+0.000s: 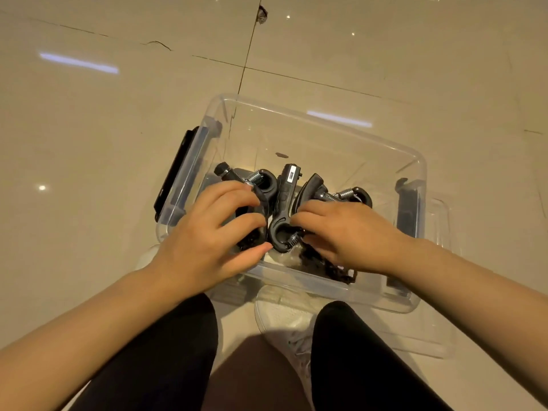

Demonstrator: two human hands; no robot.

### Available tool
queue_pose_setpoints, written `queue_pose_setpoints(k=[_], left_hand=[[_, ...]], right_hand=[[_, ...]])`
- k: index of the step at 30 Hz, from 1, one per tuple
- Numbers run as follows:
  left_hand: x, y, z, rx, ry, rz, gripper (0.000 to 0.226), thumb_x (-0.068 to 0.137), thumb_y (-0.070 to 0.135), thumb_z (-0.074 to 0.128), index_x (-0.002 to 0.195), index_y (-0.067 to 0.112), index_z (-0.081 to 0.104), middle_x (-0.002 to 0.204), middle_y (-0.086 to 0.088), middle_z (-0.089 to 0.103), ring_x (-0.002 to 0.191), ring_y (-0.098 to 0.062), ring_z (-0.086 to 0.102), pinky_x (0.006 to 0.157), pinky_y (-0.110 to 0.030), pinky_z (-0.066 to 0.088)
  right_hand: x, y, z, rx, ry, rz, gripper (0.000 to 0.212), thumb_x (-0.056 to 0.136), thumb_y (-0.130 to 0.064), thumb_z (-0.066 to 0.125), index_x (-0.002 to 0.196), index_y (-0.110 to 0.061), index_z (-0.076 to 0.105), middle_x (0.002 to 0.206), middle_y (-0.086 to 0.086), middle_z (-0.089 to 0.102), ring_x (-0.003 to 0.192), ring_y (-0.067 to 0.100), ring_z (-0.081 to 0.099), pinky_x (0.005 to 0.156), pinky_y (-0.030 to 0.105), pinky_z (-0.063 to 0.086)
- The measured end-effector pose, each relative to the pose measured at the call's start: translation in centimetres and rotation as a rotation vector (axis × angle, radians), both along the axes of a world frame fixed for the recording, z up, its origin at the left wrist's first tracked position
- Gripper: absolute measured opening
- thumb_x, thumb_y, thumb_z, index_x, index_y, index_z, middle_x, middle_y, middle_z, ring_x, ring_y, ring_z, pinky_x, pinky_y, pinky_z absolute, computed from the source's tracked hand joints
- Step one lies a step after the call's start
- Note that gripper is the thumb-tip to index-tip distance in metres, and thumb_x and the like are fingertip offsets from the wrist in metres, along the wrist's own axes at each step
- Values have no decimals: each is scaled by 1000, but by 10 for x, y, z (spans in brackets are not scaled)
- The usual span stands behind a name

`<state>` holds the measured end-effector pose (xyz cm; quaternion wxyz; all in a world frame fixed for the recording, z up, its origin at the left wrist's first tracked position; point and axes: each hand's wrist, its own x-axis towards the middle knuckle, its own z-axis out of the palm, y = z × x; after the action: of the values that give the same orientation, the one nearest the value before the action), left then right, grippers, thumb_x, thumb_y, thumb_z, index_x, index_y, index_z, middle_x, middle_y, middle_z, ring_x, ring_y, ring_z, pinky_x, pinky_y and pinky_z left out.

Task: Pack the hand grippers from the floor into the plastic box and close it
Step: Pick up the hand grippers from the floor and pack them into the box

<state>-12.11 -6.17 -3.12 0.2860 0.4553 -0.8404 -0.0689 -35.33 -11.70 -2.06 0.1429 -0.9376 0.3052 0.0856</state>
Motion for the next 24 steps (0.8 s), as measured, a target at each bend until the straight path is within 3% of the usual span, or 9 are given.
queue_pose_setpoints(k=[3,5,10,19,24], left_hand=[[0,-1,-1,8,-3,6,28,82,30,68,88,3,71,101,-15,64,110,-28,51,102,-28,34],[-1,0,-1,8,-7,12,29,82,30,68,88,2,71,101,-15,64,110,-29,52,102,-28,34],[-2,0,0,15,-28,19,29,83,30,67,88,2,71,102,-16,64,109,-30,52,103,-26,32],[-4,1,1,69,-15,54,31,81,32,68,91,3,70,103,-15,63,106,-29,54,99,-26,35],[-2,2,-1,94,19,59,28,79,30,70,90,4,70,101,-12,63,99,-27,57,91,-27,41]], right_hand=[[-15,-13,-14,65,201,-78,60,84,-59,54,134,-28,44,135,-2,47,117,22,47,94,40,42],[-25,-11,-19,101,266,-74,63,83,-60,53,138,-32,39,138,-6,45,126,19,40,100,39,36],[-34,-6,-19,51,237,6,37,87,-40,59,121,-28,56,118,-7,59,115,18,48,88,34,37],[-32,0,-16,160,200,-36,41,83,-44,64,120,-25,61,114,-3,61,109,19,54,88,39,46],[-33,1,-16,154,183,-68,44,84,-48,61,123,-27,58,121,-5,57,113,17,52,92,35,43]])
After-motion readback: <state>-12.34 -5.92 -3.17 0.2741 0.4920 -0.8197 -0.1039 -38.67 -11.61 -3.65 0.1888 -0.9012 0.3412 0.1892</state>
